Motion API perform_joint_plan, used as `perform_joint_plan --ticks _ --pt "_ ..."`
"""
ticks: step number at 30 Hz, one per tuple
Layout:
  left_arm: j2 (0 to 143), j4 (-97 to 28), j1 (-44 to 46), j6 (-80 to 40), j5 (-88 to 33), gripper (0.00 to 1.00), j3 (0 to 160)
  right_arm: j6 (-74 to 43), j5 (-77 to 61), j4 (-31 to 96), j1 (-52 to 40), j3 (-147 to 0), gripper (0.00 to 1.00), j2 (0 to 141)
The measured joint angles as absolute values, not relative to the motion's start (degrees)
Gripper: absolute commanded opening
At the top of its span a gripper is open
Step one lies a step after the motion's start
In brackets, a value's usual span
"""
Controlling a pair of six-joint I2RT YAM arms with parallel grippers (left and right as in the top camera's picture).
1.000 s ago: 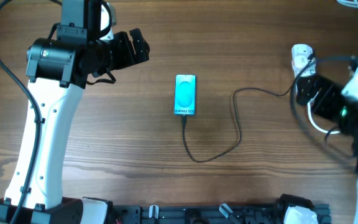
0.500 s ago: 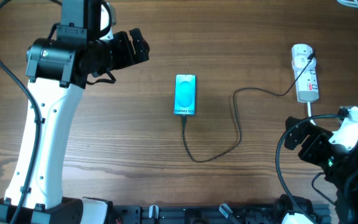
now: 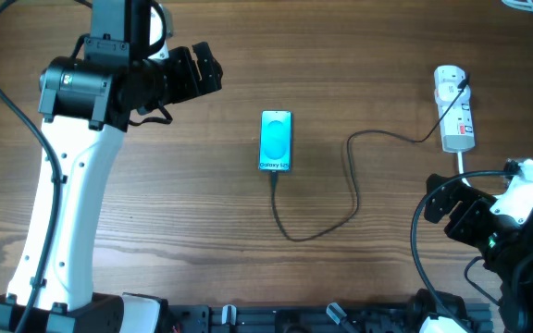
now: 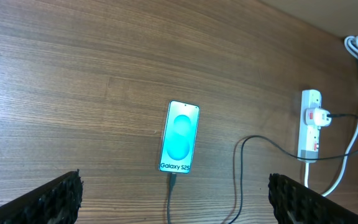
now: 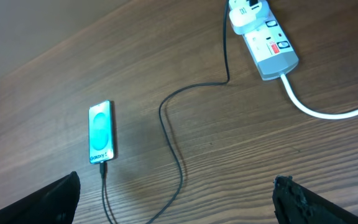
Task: Plug charger to phone and switch on socket
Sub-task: 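Pull the right gripper back down-right away from the power strip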
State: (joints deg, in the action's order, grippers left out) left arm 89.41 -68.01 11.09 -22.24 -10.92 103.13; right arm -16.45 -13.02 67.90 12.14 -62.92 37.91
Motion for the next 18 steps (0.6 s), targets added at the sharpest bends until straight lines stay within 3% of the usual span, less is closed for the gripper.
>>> perform_joint_plan --ticks 10,18 --pt "89.4 -68.0 11.1 -22.2 -10.9 1.00 103.1 -13.2 -12.1 62.6 11.0 -60.2 1.00 36.0" --pt "89.4 -68.0 11.1 -22.2 -10.9 1.00 103.1 -5.7 -15.7 38.4 0.8 -37.9 1.00 16.2"
